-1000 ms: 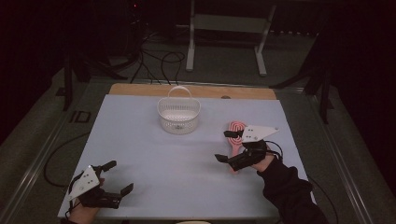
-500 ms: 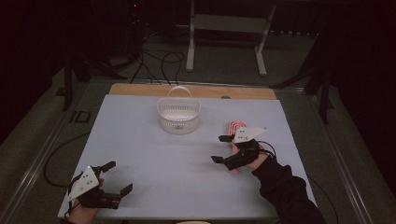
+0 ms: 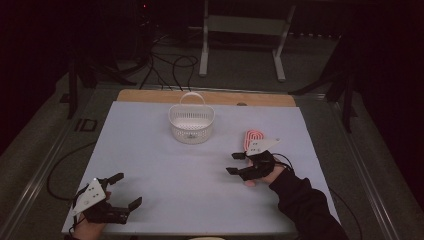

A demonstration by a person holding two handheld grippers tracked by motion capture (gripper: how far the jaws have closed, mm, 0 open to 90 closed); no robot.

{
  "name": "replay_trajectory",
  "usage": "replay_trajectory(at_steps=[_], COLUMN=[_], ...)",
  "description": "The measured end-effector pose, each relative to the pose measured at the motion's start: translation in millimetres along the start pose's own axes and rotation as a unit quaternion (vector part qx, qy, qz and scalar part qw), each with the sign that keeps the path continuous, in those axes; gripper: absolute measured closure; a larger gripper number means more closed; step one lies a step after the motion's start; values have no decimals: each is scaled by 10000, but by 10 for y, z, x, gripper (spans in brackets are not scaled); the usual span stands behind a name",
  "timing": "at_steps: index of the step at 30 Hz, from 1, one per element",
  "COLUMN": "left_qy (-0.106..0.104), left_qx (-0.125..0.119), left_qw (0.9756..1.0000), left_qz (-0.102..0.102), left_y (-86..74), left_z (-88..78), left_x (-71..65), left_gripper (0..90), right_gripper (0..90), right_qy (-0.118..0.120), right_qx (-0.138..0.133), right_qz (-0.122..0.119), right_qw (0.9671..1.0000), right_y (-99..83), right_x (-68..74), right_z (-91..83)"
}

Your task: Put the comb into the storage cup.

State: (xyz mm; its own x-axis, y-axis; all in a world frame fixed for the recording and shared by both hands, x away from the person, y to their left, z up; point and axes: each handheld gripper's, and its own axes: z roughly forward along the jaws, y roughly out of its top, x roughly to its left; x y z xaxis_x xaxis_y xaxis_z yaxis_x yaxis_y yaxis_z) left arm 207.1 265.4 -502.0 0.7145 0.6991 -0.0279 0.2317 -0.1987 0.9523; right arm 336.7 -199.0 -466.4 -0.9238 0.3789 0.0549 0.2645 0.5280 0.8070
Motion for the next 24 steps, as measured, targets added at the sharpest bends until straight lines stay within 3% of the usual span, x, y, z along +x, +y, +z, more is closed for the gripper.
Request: replay_trajectory(at_steps=[14,24], left_qy=[-35,-68], left_qx=[-10,-36], left_qw=[10000,10000], left_qz=[-36,-39], left_y=[-1,1], left_z=[5,4], left_x=[5,1], left_gripper=[2,2], right_gripper=[563,787], right_qy=[171,143], right_qx=[554,1052], right_qz=[17,-122], right_qw=[9983,9943], right_y=[-75,-70], right_x=[-19,-13], right_z=[86,138])
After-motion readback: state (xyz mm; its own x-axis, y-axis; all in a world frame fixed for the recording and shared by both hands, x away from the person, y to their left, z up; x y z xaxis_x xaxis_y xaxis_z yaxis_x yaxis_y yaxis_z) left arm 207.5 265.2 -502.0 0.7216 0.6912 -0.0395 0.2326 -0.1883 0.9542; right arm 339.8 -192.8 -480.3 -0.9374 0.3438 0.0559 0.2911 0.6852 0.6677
